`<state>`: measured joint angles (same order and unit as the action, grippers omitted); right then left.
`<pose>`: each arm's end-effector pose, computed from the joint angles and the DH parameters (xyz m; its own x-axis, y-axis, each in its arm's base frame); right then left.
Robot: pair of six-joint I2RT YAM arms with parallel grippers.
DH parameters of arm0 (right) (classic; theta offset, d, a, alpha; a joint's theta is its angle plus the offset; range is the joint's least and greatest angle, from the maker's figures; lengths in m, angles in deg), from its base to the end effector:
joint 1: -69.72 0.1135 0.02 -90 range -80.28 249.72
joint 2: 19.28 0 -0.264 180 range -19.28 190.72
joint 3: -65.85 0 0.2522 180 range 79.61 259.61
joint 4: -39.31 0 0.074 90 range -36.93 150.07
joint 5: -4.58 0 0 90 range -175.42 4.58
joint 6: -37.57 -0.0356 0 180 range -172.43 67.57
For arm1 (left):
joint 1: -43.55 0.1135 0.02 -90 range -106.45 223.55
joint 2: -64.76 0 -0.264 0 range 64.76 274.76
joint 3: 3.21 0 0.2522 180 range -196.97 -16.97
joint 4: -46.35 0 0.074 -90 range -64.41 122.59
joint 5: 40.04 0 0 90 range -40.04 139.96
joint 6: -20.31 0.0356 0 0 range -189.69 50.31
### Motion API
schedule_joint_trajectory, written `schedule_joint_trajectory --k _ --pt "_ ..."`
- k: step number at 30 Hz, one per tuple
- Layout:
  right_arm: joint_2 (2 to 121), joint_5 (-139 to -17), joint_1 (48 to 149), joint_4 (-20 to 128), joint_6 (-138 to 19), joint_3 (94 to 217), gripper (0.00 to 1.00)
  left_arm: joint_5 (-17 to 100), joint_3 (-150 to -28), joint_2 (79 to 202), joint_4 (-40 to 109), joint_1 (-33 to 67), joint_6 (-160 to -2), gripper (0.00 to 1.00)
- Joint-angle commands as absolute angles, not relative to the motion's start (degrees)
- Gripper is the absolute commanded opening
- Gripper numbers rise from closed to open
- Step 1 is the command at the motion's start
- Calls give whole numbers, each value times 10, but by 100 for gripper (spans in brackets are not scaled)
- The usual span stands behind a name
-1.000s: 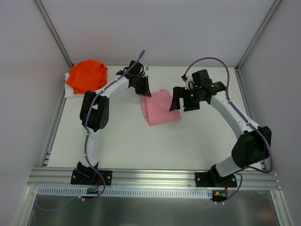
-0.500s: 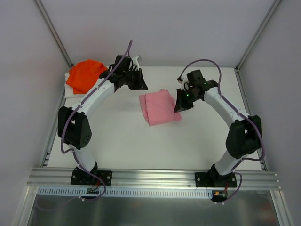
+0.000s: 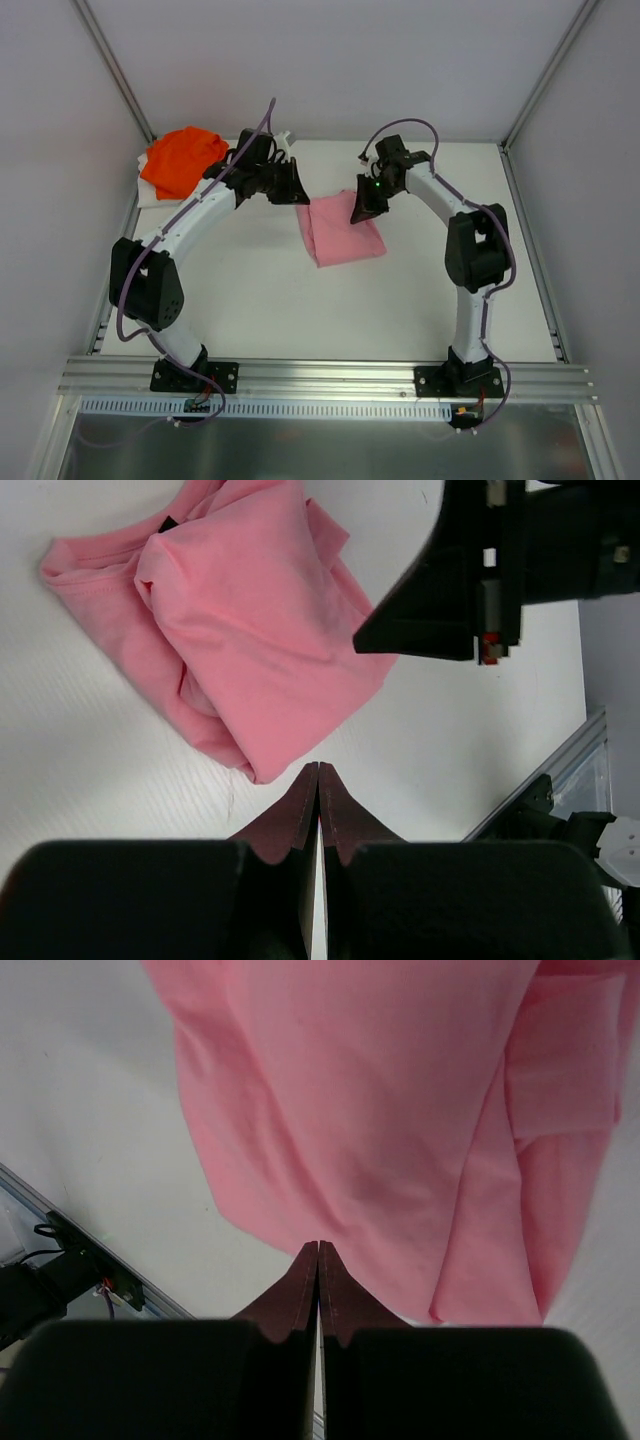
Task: Fold and stack the t-shirts
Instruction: Fold the long partially folded tshirt into a neat square
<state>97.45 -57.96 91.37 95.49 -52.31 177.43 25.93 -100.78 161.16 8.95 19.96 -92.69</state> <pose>0.4034 0.1778 0.2340 -0.8144 -0.3253 -0.4806 -0.5347 0.7424 0.4036 0.3493 -0.1684 0.3181 -0.7590 -0.0580 -0.6485 0.4019 0.7419 -0.5367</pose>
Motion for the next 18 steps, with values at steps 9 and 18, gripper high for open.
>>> schedule_joint_trajectory --k 9,18 --pt "1078 -547 918 948 -557 1817 0 222 -990 1586 102 196 -920 0" --pt "1088 -562 914 943 -555 1830 52 216 -976 1586 90 196 -904 0"
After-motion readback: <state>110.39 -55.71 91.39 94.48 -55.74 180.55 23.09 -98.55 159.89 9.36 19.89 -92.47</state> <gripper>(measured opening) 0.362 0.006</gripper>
